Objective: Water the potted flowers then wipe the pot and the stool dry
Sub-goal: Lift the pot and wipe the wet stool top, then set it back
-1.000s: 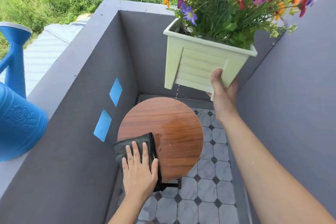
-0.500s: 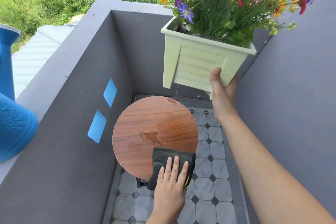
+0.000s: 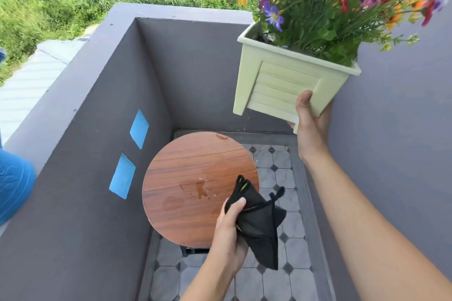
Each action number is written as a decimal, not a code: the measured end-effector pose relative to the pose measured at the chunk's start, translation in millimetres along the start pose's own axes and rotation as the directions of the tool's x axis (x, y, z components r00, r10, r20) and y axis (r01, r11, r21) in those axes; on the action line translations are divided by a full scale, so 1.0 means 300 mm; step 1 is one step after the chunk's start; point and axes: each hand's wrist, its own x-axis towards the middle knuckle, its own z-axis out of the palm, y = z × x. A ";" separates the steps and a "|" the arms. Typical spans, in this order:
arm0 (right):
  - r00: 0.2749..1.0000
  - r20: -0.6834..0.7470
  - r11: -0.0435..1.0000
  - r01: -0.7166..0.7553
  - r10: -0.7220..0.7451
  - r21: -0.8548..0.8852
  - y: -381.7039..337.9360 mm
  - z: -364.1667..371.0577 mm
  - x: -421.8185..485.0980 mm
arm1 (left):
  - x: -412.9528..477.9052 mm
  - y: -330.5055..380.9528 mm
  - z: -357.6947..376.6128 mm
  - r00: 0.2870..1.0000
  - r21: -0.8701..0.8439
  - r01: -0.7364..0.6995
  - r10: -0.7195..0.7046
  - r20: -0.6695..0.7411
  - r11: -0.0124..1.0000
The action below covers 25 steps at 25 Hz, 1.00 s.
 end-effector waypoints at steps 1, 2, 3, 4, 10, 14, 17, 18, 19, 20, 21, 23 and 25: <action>1.000 -0.008 1.000 0.008 -0.008 0.003 0.004 -0.011 -0.002 | 0.014 0.030 0.000 1.000 0.016 -0.009 0.009 -0.005 1.000; 1.000 -0.019 1.000 0.008 -0.008 0.008 0.006 -0.022 -0.005 | 0.037 0.062 -0.014 0.999 0.096 -0.020 0.023 -0.026 0.995; 1.000 -0.031 1.000 0.002 -0.002 0.015 0.009 -0.032 -0.009 | 0.063 0.093 -0.036 0.998 0.227 -0.038 0.050 -0.048 0.973; 0.999 -0.042 1.000 -0.007 0.008 0.021 0.016 -0.042 -0.012 | 0.086 0.124 -0.057 0.991 0.415 -0.057 0.101 -0.085 0.908; 0.999 -0.049 0.999 0.006 -0.004 0.047 0.022 -0.068 -0.010 | 0.119 0.242 -0.087 0.937 0.883 -0.102 0.342 -0.069 0.459; 0.998 -0.063 0.999 0.019 -0.016 0.049 0.017 -0.067 -0.014 | -0.003 0.259 -0.001 0.865 0.611 -0.489 0.256 0.432 0.623; 0.996 -0.085 0.999 0.020 -0.016 0.046 0.012 -0.077 -0.007 | -0.011 0.247 -0.024 0.871 0.426 -0.459 0.298 0.391 0.780; 0.996 -0.087 0.999 0.023 -0.019 0.044 0.011 -0.080 -0.005 | 0.007 0.233 -0.038 0.917 0.458 -0.391 0.292 0.273 0.798; 0.996 -0.085 0.999 0.028 -0.024 0.046 0.011 -0.085 -0.003 | 0.026 0.219 -0.054 0.951 0.521 -0.306 0.279 0.132 0.797; 0.996 -0.083 0.998 0.032 -0.027 0.050 0.011 -0.091 -0.001 | 0.036 0.211 -0.061 0.964 0.578 -0.225 0.266 0.015 0.784; 0.996 -0.083 0.998 0.036 -0.031 0.050 0.013 -0.099 0.003 | 0.043 0.210 -0.069 0.961 0.631 -0.177 0.270 -0.054 0.756; 0.995 -0.096 0.998 0.043 -0.039 0.039 0.011 -0.108 0.005 | 0.048 0.213 -0.100 0.952 0.699 -0.176 0.299 -0.057 0.693; 0.993 -0.113 0.998 0.046 -0.042 0.031 0.011 -0.111 0.007 | 0.039 0.224 -0.112 0.952 0.736 -0.230 0.303 0.035 0.636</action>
